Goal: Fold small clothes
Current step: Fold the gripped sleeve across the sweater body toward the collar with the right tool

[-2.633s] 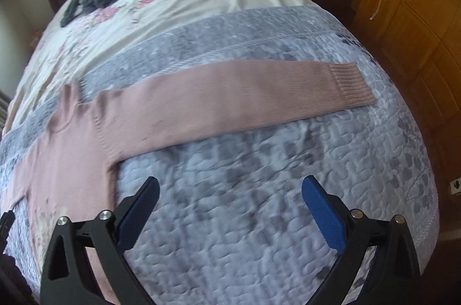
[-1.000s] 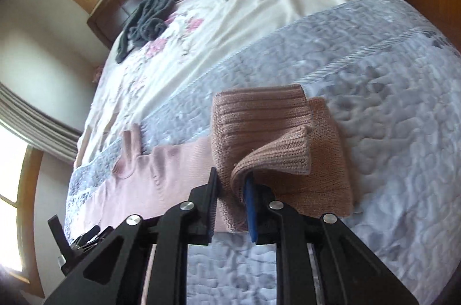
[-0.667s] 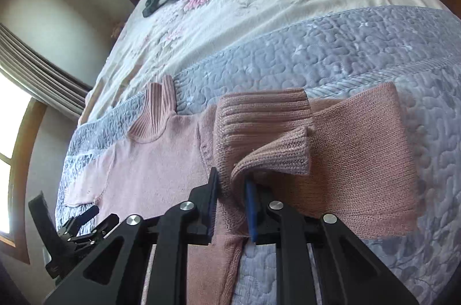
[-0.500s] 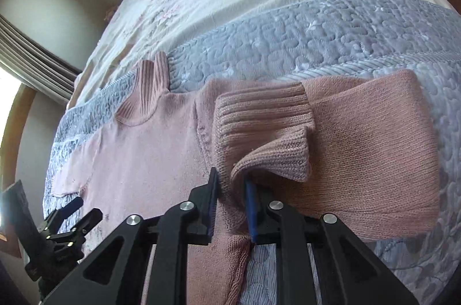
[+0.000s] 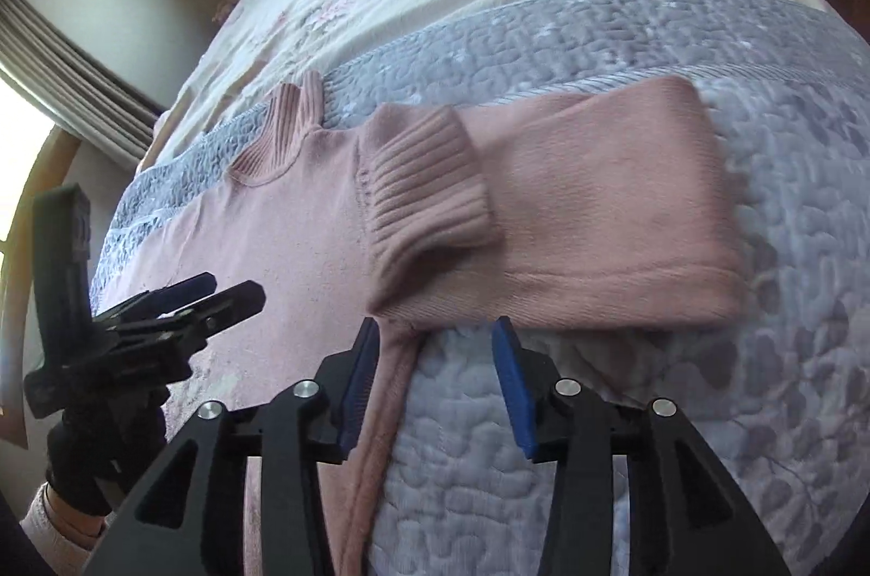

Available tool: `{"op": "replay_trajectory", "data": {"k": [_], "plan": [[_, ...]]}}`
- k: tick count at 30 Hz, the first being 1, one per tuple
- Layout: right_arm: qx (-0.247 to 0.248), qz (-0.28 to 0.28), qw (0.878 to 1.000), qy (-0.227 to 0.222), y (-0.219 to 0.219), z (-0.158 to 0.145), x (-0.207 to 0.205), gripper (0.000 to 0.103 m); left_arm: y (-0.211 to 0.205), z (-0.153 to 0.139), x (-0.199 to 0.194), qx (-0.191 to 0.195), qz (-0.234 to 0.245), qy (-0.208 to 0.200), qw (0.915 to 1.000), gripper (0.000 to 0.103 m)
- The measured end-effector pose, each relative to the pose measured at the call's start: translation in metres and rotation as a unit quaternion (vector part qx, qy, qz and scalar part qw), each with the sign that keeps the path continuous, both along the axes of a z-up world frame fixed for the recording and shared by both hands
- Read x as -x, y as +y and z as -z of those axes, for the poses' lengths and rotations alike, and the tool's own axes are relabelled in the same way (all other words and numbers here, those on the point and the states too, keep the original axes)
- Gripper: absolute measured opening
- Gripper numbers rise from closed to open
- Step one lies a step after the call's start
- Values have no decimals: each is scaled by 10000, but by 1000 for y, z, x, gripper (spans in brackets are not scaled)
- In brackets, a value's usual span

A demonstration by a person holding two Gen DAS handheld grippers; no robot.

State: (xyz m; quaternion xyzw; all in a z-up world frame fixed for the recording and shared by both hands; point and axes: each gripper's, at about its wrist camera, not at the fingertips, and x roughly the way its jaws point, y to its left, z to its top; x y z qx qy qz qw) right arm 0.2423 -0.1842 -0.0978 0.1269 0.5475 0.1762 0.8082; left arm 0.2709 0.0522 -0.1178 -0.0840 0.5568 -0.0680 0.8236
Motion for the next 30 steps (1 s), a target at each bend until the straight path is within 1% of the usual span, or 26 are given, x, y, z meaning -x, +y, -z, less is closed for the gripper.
{"op": "replay_trajectory", "data": {"k": [5, 6, 8, 9, 10, 11, 12, 13, 14, 16, 19, 22, 25, 28, 30], "plan": [[98, 417, 9991, -13, -47, -1, 19, 45, -53, 17, -24, 317, 252, 307, 9987, 99], [73, 491, 9988, 4, -55, 0, 22, 45, -61, 22, -29, 318, 257, 396, 9984, 99], [6, 607, 9982, 23, -68, 3, 27, 45, -72, 33, -39, 277, 237, 564, 9977, 90], [14, 658, 9978, 30, -73, 4, 30, 45, -77, 38, -42, 277, 253, 639, 9973, 67], [33, 700, 9975, 42, -78, 6, 31, 45, -81, 41, -45, 295, 263, 706, 9967, 61], [55, 737, 9973, 50, -81, 8, 33, 45, -83, 41, -46, 266, 236, 690, 9970, 58], [62, 770, 9970, 56, -84, 9, 33, 45, -85, 39, -47, 244, 245, 611, 9975, 45], [52, 801, 9968, 59, -85, 11, 33, 45, -87, 36, -47, 172, 276, 545, 9980, 29], [37, 826, 9966, 61, -87, 12, 33, 45, -88, 33, -46, 154, 318, 485, 9982, 21], [9, 867, 9962, 57, -86, 13, 32, 45, -84, 27, -45, 212, 340, 366, 9985, 15], [-46, 853, 9963, 38, -82, 11, 28, 45, -69, 17, -42, 422, 279, 241, 9984, 14], [-74, 856, 9963, 24, -76, 9, 20, 45, -42, 7, -35, 515, 114, 53, 9986, 13], [-182, 917, 9956, 36, -72, 7, 12, 45, -8, -1, -29, 503, -105, -80, 9986, 13], [-282, 933, 9952, 49, -65, 6, 4, 52, 33, -5, -25, 467, -351, -131, 9982, 13], [-383, 916, 9950, 89, -58, 7, -4, 53, 54, -3, -23, 400, -491, -125, 9979, 13]]}}
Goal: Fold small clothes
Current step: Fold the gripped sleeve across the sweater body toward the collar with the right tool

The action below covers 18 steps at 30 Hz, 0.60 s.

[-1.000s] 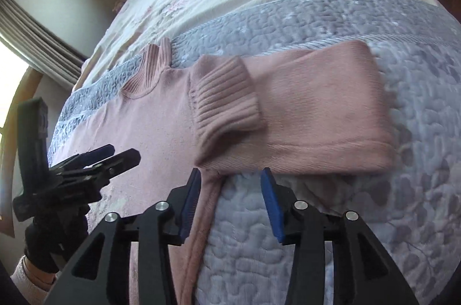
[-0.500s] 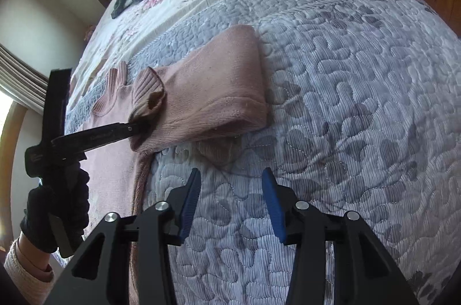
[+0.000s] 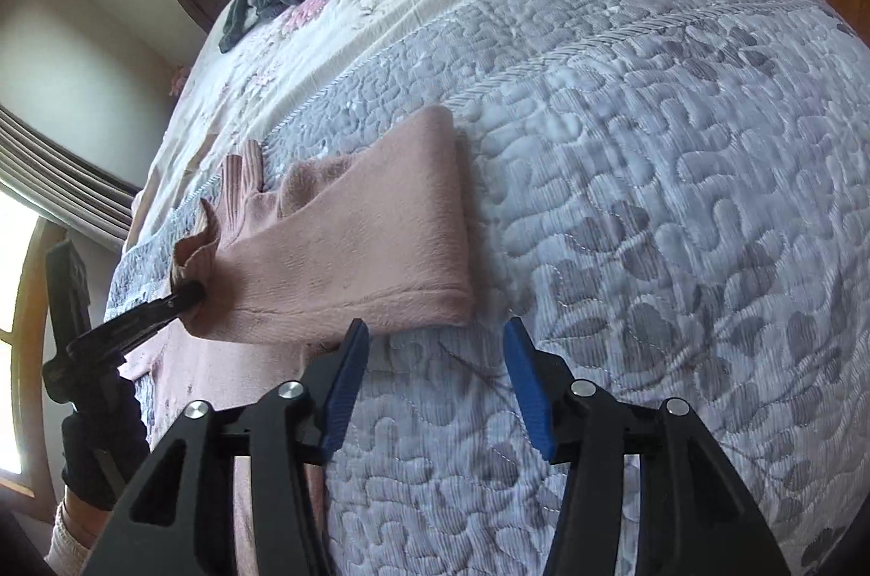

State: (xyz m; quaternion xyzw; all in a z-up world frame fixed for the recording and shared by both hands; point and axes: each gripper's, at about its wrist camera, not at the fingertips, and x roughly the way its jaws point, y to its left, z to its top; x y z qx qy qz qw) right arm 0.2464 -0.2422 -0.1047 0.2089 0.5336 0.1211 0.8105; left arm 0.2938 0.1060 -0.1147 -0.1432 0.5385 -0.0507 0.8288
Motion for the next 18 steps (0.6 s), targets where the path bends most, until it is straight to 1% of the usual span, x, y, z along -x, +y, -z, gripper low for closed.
{"op": "replay_trajectory", "data": {"k": [7, 13, 15, 16, 17, 18], "plan": [[-356, -70, 9991, 222, 26, 14, -27, 54, 71, 3, 6, -195, -479, -6, 9987, 13], [-425, -362, 9974, 449, 61, 32, -44, 54, 122, 4, 7, -316, -844, -4, 9959, 13], [-334, -480, 9972, 459, 74, 36, -46, 49, 136, 8, 6, -326, -906, 31, 9953, 13], [-292, -535, 9970, 482, 80, 38, -47, 38, 143, 12, 6, -330, -928, 70, 9951, 14], [-288, -588, 9965, 525, 84, 40, -48, 34, 148, 15, 6, -331, -959, 113, 9948, 14], [-253, -612, 9963, 555, 88, 43, -48, 33, 154, 20, 6, -321, -1000, 164, 9943, 14]]}}
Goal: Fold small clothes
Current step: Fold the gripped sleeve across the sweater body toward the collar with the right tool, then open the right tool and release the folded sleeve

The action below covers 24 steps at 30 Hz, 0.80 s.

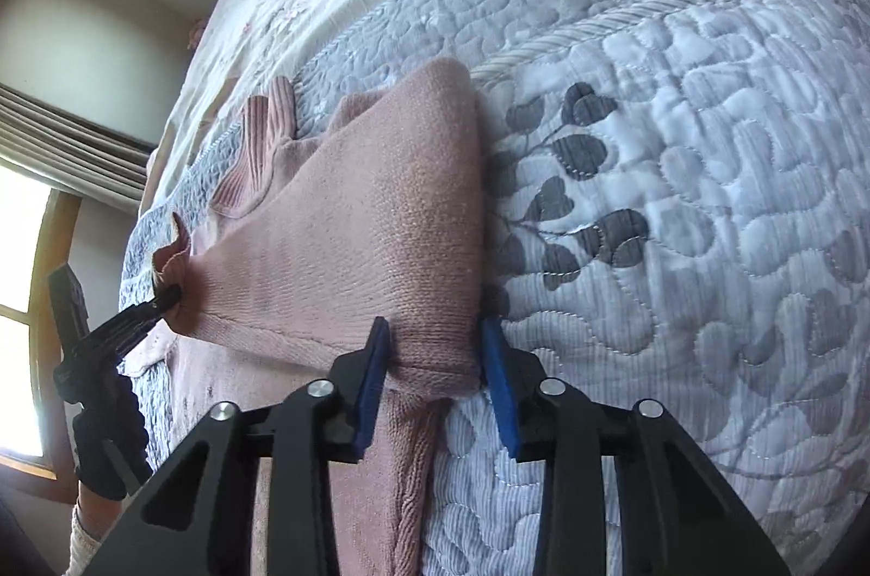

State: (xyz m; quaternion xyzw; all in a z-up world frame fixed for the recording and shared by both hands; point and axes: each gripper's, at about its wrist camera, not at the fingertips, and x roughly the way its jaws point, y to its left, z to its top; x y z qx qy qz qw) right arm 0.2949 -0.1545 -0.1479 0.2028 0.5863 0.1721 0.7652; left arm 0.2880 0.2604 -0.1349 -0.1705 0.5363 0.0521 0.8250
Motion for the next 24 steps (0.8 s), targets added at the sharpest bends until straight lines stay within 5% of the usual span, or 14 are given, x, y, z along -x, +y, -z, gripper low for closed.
{"op": "replay_trajectory", "data": {"k": [6, 15, 20, 22, 24], "plan": [[142, 6, 9999, 36, 5, 11, 2, 31, 33, 27, 8, 364, -337, 175, 9986, 18], [438, -95, 9990, 41, 13, 5, 1, 32, 100, 17, 33, 148, -1076, 55, 9941, 15], [809, -176, 9949, -572, 29, -47, 10, 43, 95, -16, 40, 16, -836, -274, 9961, 23], [725, -368, 9948, -606, 44, -57, 9, 43, 82, -22, 38, 154, -655, -328, 9972, 35], [749, -543, 9942, -548, 60, -56, 7, 43, 65, -17, 31, 222, -451, -247, 9984, 35]]}}
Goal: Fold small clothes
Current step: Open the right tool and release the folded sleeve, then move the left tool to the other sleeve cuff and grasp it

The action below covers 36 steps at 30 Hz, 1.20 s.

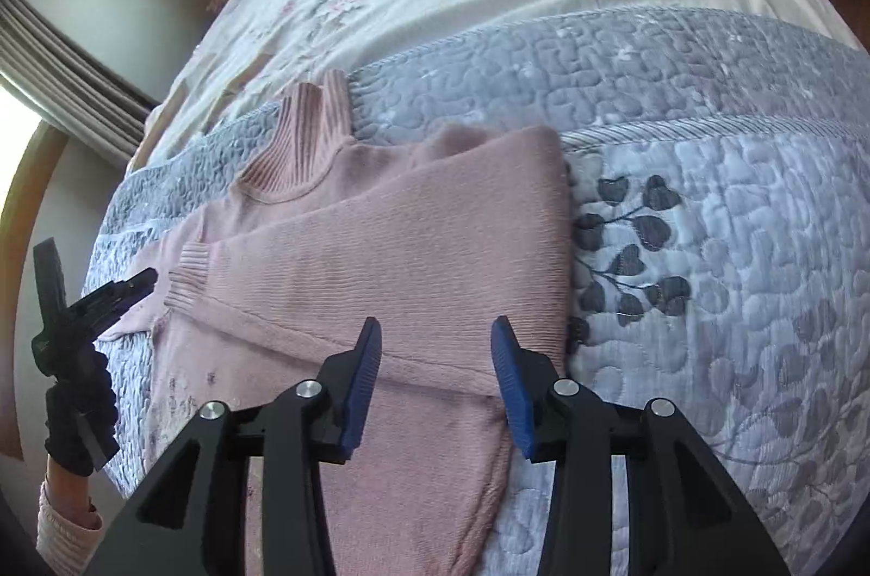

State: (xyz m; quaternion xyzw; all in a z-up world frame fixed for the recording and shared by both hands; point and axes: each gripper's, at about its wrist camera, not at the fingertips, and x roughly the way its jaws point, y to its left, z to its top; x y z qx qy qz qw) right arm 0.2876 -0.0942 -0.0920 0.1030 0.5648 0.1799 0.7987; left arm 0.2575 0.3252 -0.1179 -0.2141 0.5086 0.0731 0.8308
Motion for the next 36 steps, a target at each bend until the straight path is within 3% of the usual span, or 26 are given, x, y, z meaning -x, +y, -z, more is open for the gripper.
{"op": "replay_trajectory", "data": {"k": [6, 9, 15, 18, 22, 27, 30, 36], "plan": [[268, 31, 9981, 558, 12, 52, -5, 42, -19, 49, -13, 1, 236, 601, 9979, 34], [111, 144, 9984, 534, 7, 62, -4, 42, -16, 61, -14, 8, 332, 582, 9978, 34], [300, 163, 9977, 588, 13, 49, -7, 43, -6, 51, -8, 262, 318, 513, 9978, 35], [141, -24, 9994, 314, 27, 23, 4, 53, 12, 30, 12, 444, 206, 258, 9985, 42], [195, -577, 9979, 232, 65, 9, 23, 59, 61, 10, 51, 245, -106, 114, 9996, 49], [88, -1126, 9927, 428, 115, 18, 36, 61, 155, 9, 113, -40, -980, 258, 9948, 52], [195, -1336, 9898, 457, 140, 27, 41, 61, 217, 13, 147, -90, -1608, 377, 9862, 52], [323, -1389, 9876, 657, 154, 54, 46, 61, 311, 27, 182, 460, -2602, 135, 9644, 52]]}}
